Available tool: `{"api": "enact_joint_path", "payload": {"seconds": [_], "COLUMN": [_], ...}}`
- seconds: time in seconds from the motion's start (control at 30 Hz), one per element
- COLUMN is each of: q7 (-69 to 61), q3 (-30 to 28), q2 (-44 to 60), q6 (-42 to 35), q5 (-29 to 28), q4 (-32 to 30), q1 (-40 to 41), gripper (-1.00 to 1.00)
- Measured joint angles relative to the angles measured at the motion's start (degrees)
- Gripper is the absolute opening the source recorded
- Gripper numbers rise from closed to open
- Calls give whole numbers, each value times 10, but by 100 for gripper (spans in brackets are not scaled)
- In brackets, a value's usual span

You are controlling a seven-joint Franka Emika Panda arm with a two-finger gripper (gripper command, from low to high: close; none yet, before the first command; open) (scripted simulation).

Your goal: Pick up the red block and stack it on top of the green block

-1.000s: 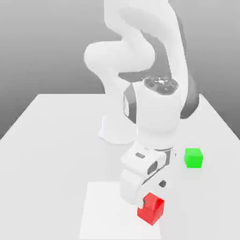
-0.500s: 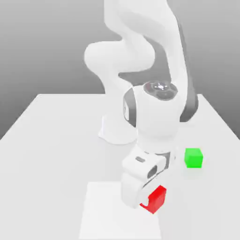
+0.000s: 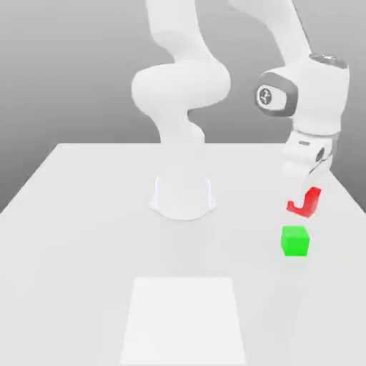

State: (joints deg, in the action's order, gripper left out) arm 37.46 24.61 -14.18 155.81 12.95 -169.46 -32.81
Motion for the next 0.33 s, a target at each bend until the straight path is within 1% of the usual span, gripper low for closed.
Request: {"api": "enact_joint_path", "payload": {"seconds": [0.13, 0.23, 0.27, 0.33], "q7": [34, 72, 87, 87], "q3": [16, 15, 10, 10], "q2": [61, 114, 131, 131], "q6": [60, 110, 127, 127], "q5": [-46, -102, -124, -124], "q4": [0, 0, 0, 0], "q1": [26, 41, 43, 47], "gripper": [-100, -100, 100, 100]}}
